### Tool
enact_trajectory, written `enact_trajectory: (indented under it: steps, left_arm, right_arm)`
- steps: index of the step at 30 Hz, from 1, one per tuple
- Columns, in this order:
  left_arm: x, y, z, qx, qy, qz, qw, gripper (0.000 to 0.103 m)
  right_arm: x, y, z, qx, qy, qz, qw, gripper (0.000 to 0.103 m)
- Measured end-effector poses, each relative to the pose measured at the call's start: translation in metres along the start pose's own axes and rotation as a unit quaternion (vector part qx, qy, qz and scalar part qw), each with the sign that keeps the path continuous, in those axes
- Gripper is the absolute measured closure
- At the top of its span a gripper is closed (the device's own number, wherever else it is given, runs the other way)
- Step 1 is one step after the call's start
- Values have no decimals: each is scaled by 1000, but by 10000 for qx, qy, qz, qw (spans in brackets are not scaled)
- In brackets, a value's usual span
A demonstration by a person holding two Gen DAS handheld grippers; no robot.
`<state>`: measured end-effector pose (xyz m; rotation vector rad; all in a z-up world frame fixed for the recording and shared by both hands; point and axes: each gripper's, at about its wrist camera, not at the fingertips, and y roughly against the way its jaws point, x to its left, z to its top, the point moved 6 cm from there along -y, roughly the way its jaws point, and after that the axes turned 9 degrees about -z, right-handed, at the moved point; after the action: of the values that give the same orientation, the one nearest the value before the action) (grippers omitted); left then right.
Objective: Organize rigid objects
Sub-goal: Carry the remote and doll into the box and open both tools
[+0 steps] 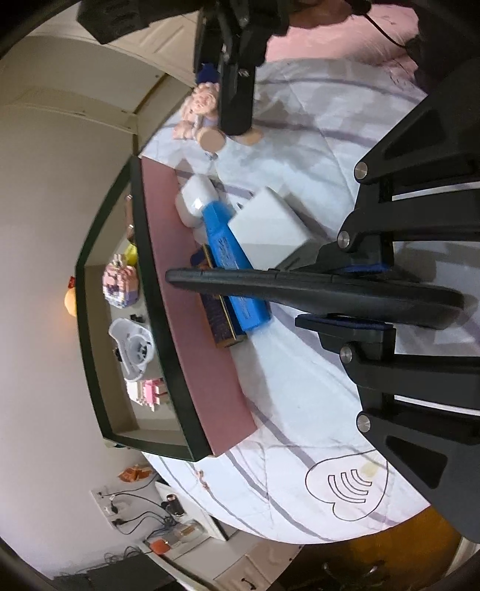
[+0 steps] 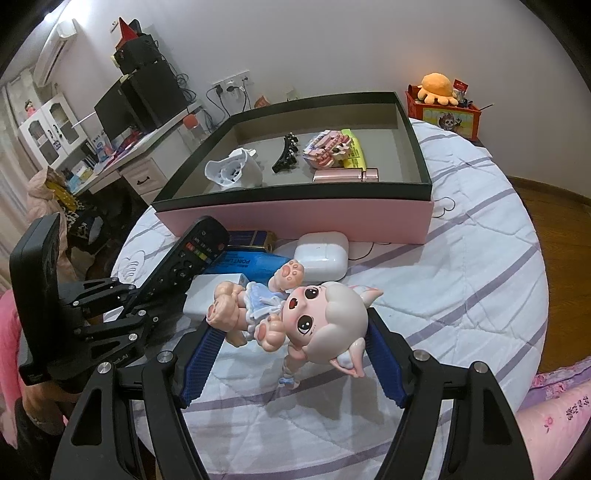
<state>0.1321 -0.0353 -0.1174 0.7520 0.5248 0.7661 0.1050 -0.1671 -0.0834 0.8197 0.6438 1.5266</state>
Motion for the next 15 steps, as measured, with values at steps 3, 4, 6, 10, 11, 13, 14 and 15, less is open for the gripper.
enact_trajectory:
  steps: [3,4,6,10,11,13,14,15]
  left_arm:
    - [-8,12,2,-130,59,-82,9999,86]
    - [-10,17,2,-167,91,-79,9998,86]
    - [-14,25,3,-218,150,-71,9996,86]
    - [-17,47,13,-428,348,-72,9985,86]
    - [-16,51,16,-481,394,-76,9980,86]
    - [-10,60,28,-618,493,-32,9969,86]
    - [-7,61,33,-658,525,25,9965,86]
    - [-3,63,40,-694,558,124,9959,86]
  right_arm:
    - [-3,5,0,-45,-11,-1,10000,28]
    - [-3,6,0,-59,-13,1,10000,28]
    - [-4,10,2,-85,-20,16,10000,28]
    - [-1,18,9,-163,24,84,9998,28]
    - [1,20,12,-195,52,101,9997,28]
    - [4,27,26,-308,144,114,9994,28]
    - [5,29,32,-353,188,91,9992,28]
    - [7,31,41,-406,235,63,9989,28]
